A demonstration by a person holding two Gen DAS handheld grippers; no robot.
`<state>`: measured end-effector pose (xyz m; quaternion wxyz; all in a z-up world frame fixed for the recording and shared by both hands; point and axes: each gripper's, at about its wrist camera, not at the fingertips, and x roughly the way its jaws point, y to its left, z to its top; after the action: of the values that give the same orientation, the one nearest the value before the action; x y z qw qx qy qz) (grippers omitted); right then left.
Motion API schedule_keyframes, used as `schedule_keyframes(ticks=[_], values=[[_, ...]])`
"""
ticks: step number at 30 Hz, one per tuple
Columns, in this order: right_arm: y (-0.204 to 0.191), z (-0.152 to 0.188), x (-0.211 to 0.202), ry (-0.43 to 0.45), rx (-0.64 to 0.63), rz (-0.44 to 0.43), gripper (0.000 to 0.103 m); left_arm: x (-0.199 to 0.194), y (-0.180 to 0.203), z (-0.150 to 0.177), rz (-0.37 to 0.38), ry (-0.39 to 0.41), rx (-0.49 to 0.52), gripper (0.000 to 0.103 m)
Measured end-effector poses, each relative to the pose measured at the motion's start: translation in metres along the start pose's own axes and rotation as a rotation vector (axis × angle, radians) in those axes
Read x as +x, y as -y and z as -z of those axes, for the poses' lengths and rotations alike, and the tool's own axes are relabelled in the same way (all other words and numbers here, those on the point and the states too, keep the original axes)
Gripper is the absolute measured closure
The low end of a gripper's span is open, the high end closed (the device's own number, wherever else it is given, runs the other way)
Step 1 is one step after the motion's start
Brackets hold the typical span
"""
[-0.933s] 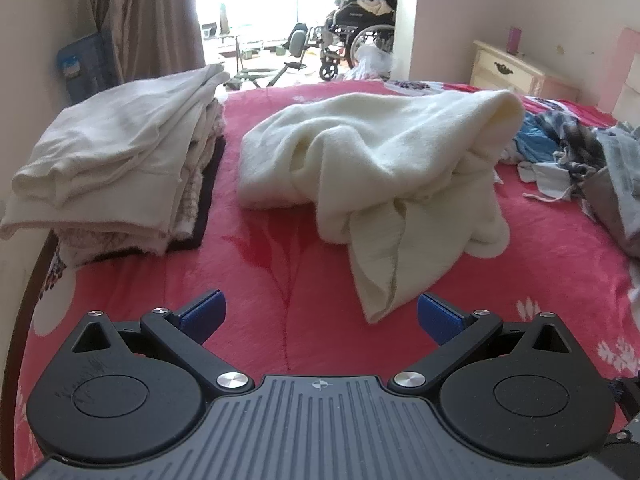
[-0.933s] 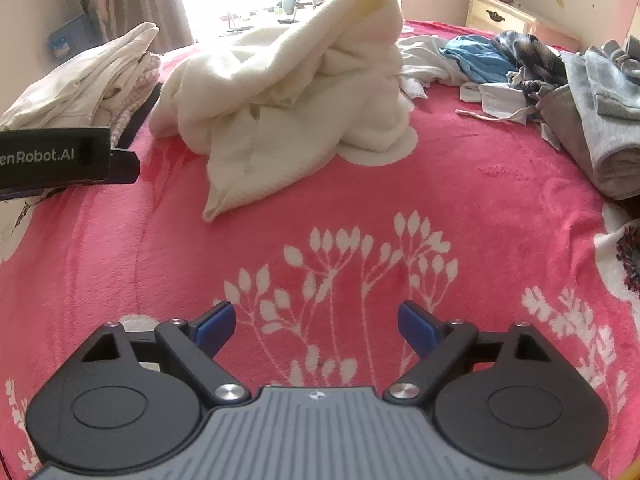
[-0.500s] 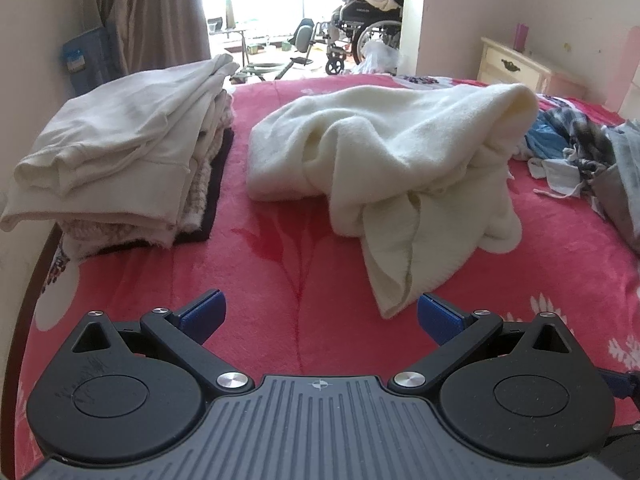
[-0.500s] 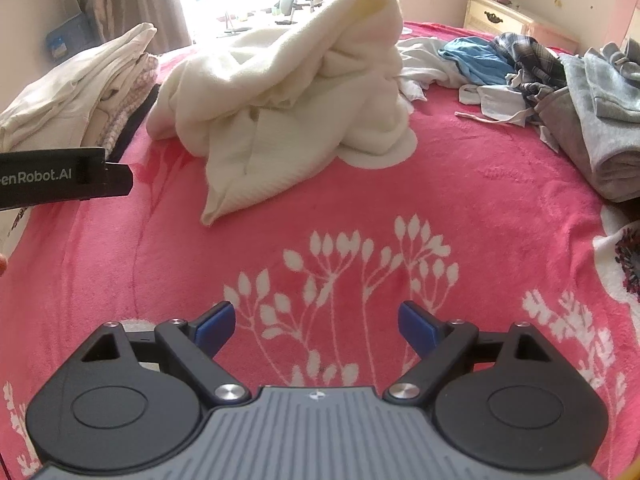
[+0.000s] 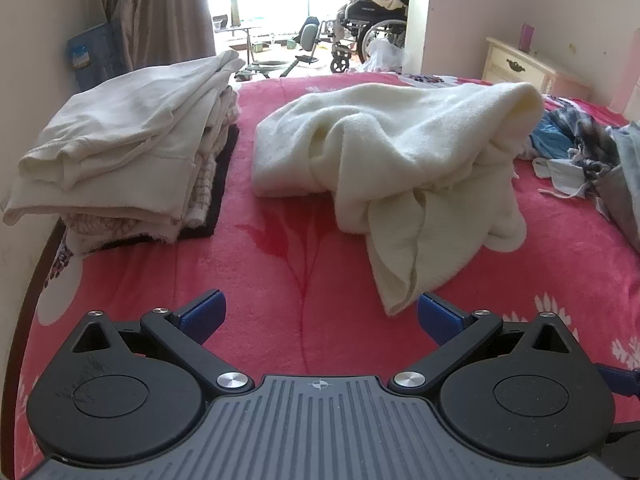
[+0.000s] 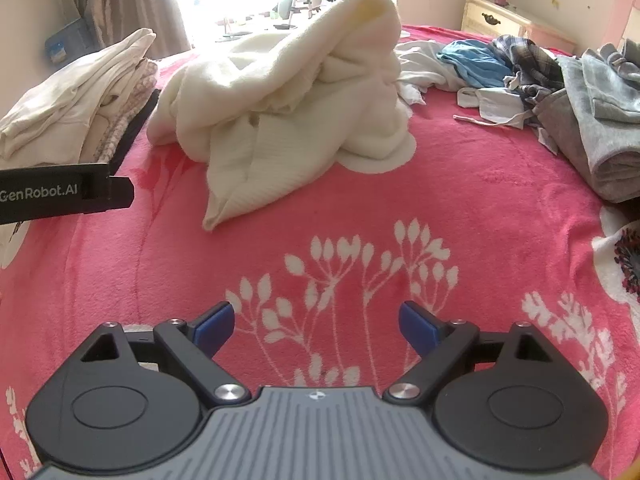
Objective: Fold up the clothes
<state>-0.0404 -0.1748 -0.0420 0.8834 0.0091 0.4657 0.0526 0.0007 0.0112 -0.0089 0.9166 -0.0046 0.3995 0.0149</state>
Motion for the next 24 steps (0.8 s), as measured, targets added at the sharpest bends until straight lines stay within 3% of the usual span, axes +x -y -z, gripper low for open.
schedule_keyframes(ticks=[24], values=[[-0.0001,0.0003,0.0018,-0.006,0.001,0.004,0.011,-0.0002,0.0004,0.0021,-0.042,-0.002,-0.005,0.000]])
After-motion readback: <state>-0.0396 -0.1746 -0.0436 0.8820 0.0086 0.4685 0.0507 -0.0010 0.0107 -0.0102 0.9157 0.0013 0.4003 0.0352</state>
